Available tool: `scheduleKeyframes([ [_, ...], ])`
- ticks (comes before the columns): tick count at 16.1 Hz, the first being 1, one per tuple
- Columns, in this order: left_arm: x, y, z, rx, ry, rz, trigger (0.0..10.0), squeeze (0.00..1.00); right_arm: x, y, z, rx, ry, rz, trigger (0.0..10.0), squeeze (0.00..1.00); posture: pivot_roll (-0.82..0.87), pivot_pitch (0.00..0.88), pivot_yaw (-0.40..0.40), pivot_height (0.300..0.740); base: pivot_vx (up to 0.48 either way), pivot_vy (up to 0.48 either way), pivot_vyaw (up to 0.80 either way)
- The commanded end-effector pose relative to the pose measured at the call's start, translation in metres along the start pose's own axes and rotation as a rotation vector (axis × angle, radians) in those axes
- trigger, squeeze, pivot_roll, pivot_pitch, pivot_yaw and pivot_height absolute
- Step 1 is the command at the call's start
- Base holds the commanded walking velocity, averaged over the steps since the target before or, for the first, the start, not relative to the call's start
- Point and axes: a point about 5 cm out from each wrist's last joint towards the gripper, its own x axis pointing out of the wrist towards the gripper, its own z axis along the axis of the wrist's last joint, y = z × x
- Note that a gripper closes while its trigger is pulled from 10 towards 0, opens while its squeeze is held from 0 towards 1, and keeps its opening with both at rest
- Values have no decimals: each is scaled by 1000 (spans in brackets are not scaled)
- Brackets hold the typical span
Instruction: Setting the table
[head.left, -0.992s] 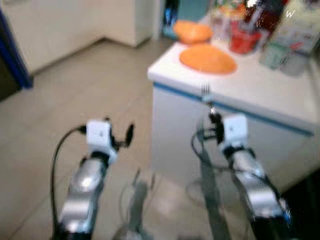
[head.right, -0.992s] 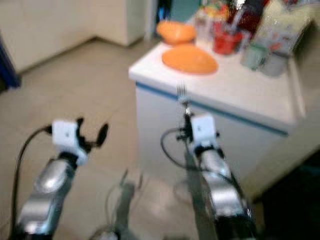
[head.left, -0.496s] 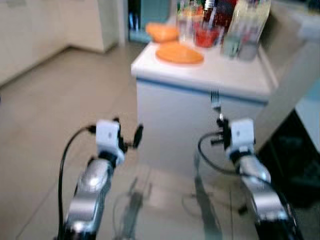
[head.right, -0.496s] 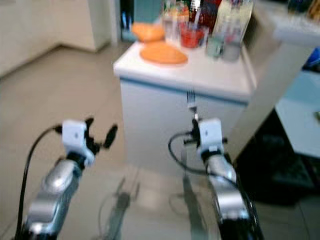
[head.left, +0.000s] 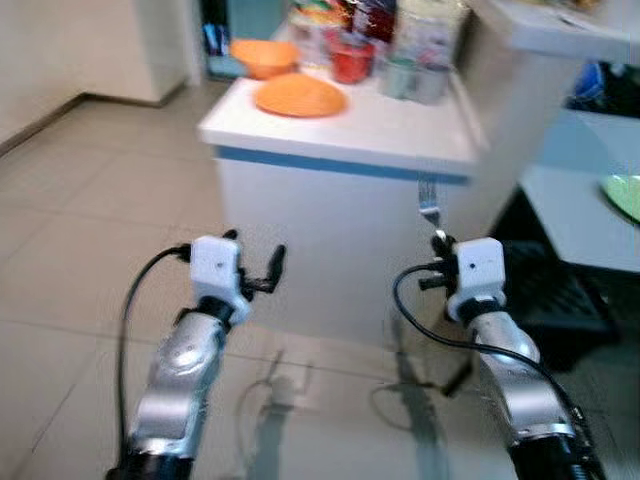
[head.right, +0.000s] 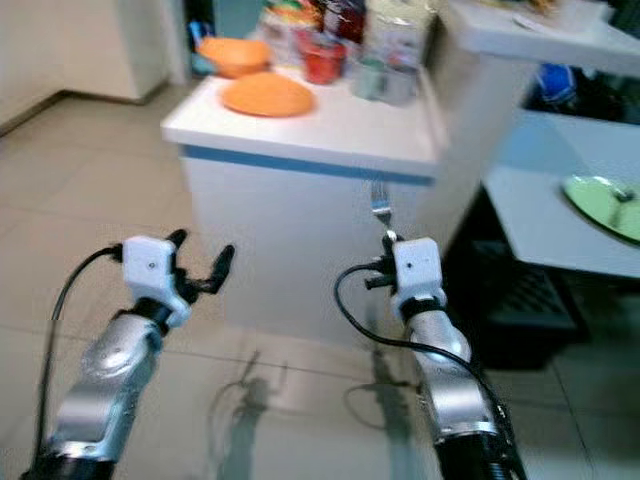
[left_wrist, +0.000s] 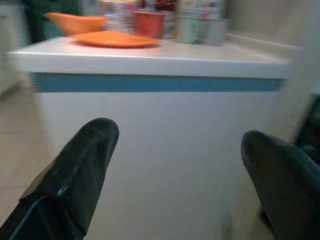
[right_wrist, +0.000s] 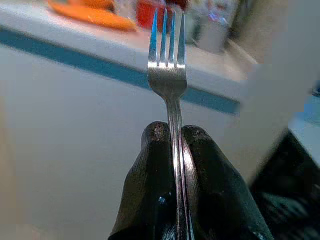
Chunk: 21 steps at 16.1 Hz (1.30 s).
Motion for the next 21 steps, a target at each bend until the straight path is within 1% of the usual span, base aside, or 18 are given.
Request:
scheduleKeyframes([
  [1,1,2,0,18,4,2,10000,0,3,1,5,0,-22,-2,10000,0,104,0,-67,740,0,-480,0],
  [12,4,2,-1,41,22,-1,10000,0,3,4,6,-10,-26,6,10000,0,96,0,-60,740,0,-458,0],
  [19,7,0,0,52,18,-6,10000,0,5,2,6,-12,-28,-1,10000,0,91,0,-56,740,266,-397,0],
  [21,7,0,-1,52,22,-4,10000,0,4,3,6,-15,-30,1,10000,0,91,0,-56,740,403,-141,0],
])
